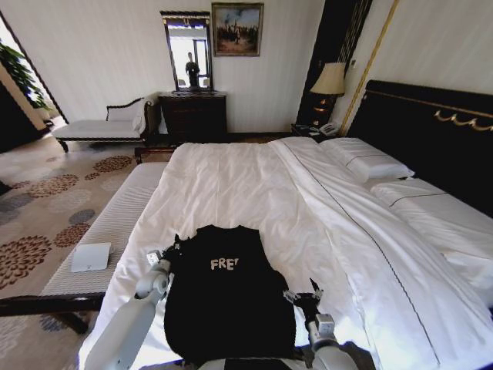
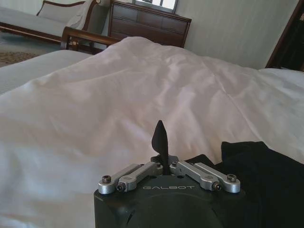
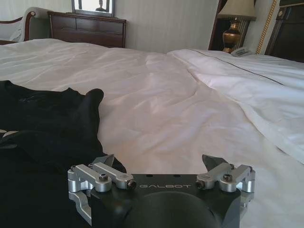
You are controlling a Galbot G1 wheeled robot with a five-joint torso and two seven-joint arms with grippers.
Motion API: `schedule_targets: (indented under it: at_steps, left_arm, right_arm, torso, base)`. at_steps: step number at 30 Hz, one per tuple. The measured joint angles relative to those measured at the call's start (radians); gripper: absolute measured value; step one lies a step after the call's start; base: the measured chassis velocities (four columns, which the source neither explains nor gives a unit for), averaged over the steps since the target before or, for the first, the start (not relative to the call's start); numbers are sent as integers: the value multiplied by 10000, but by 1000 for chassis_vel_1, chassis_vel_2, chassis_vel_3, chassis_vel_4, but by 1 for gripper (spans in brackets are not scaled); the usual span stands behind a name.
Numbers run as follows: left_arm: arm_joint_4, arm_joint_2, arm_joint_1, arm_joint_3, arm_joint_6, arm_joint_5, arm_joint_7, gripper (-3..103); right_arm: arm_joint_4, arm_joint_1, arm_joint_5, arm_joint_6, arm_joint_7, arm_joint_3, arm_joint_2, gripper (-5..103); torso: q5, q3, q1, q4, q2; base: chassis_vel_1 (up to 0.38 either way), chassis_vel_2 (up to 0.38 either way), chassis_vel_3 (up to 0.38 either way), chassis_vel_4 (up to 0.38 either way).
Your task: Fold the clothes on the bed.
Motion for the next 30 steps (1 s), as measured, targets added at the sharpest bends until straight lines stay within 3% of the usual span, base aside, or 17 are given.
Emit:
schedule_targets:
  at_steps: [19,24,27,28,30]
  left_arm:
    - [-826,63,796,-842,-155,284,-416,1]
    - [-1551,322,1542,-881,-273,1564,-408,1]
    - [-1471,334,1391,-666,-309,2306,-492,1]
    - [-1336,348,1036,-277,-317,3131,-643,1]
    - [-1295,354,881,-89,-300,3443,-711,1]
  right_arm:
    - [-40,117,23,2,-13,-101,-55,100]
    - [-115,220,84,3,-14,-109,-92,100]
    - [-144,280,126,3,-14,-125,-135,100]
    - [-148,322,182,-4,-14,-136,-178,100]
    - [-148,336,202,-9,-14,-137,-192,100]
  torso:
    - [-1,0,0,-2,1]
    - [1,0,-1,4,2]
    - [1,-1,-1,5,2]
    - [1,0,-1,4,2]
    - [1,0,0,2,2]
  base:
    - [0,0,0,0]
    - [0,0,0,0]
    - [0,0,0,0]
    - [0,0,0,0]
    - [0,0,0,0]
